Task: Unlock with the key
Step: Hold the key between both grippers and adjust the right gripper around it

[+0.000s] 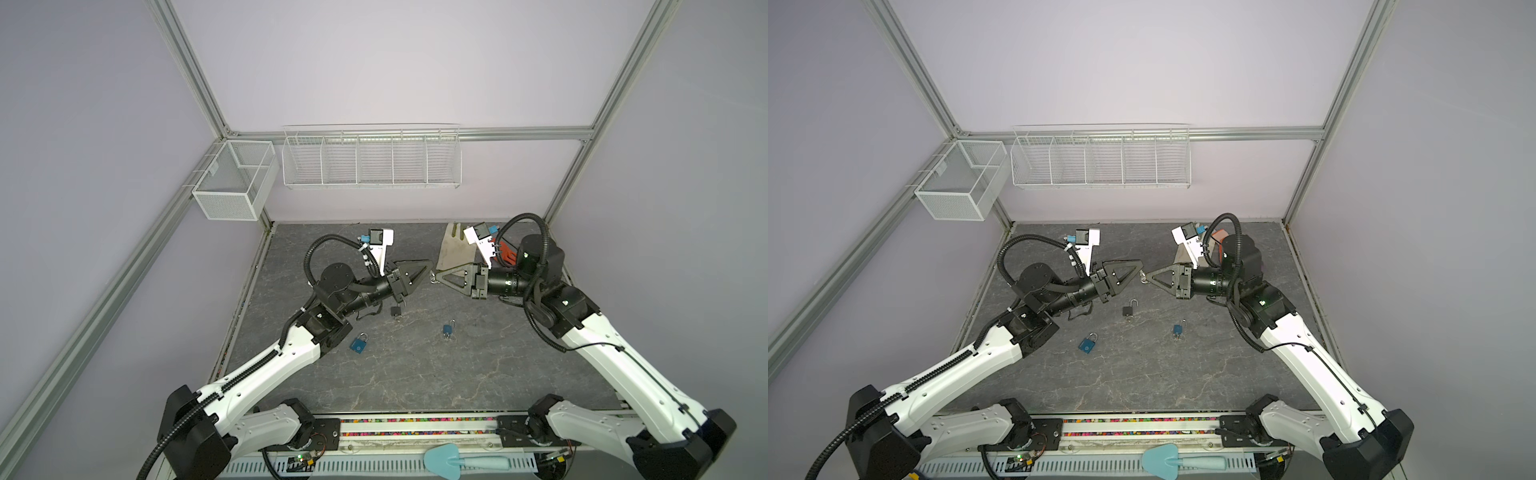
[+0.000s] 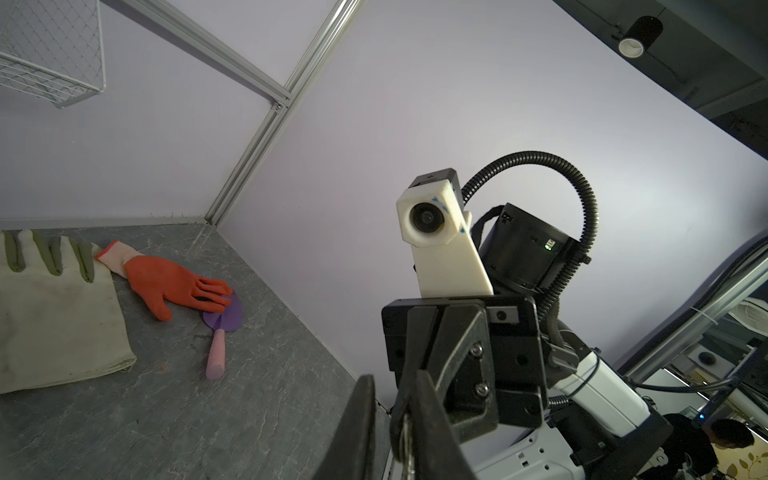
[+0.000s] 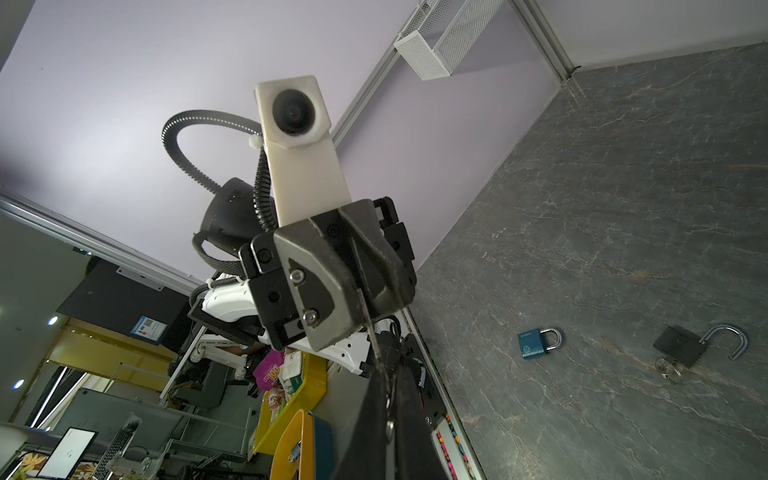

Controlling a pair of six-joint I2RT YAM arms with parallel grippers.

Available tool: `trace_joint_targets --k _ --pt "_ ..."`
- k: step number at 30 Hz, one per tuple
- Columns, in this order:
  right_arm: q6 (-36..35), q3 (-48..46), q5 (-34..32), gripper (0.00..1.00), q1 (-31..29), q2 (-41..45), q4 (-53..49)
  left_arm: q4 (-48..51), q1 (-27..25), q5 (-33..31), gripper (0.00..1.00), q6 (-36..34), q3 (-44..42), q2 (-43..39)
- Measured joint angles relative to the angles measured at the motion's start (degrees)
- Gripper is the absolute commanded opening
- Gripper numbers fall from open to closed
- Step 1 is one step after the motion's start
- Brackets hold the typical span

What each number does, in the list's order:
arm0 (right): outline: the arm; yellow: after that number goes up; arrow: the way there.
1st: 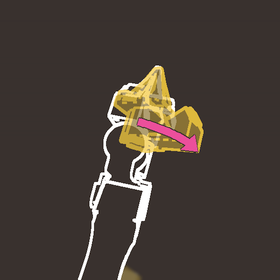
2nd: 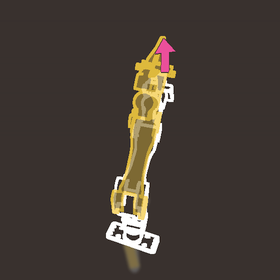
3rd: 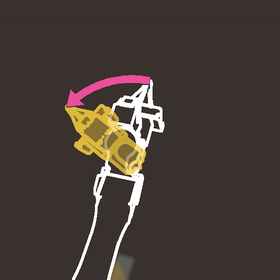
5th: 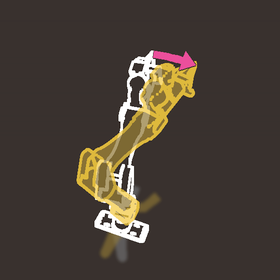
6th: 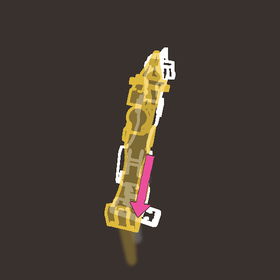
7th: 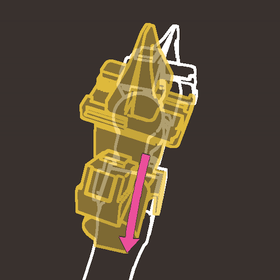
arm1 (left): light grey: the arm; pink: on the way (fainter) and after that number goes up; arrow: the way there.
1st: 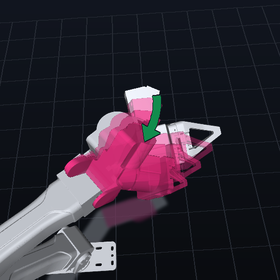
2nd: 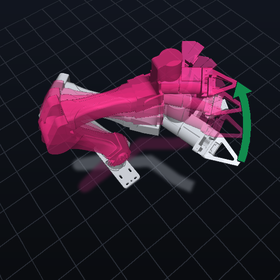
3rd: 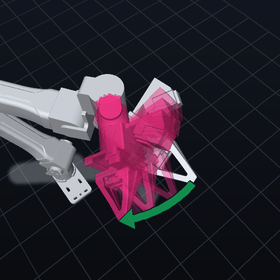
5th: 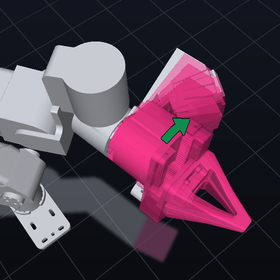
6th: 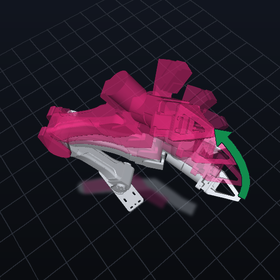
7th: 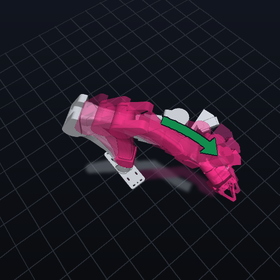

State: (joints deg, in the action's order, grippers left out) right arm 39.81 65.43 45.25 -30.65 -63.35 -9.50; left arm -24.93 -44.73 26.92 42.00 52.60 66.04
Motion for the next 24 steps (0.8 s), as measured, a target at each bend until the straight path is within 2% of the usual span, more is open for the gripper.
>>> trace_joint_targets --k 5,9,12,14,17,22,24 --pt "-0.9 0.4 -0.7 0.06 0.0 -0.3 -1.4 0.0 0.0 0.2 0.10 0.7 0.1 0.7" --pt "-1.4 0.7 -1.3 0.06 0.0 -0.4 -2.3 0.0 0.0 0.7 0.00 1.0 0.3 1.0" --pt "-2.1 1.1 -1.6 0.08 0.0 -0.4 -3.0 0.0 0.0 0.8 0.00 0.9 0.5 1.0" --pt "-2.7 1.3 -1.8 0.16 0.0 -0.4 -3.2 0.0 0.0 0.9 0.00 0.9 0.6 1.0" --pt "-3.8 1.4 -2.2 0.39 0.0 -0.3 -3.8 0.0 0.1 0.9 0.00 0.9 0.6 1.0" --pt "-5.3 1.2 -3.8 0.63 0.1 1.0 -5.2 0.0 0.1 -0.7 0.00 0.8 0.6 1.0" --pt "-5.0 -0.2 -4.9 0.68 0.2 2.4 -4.5 0.0 0.1 -2.0 0.00 0.9 0.6 1.0"
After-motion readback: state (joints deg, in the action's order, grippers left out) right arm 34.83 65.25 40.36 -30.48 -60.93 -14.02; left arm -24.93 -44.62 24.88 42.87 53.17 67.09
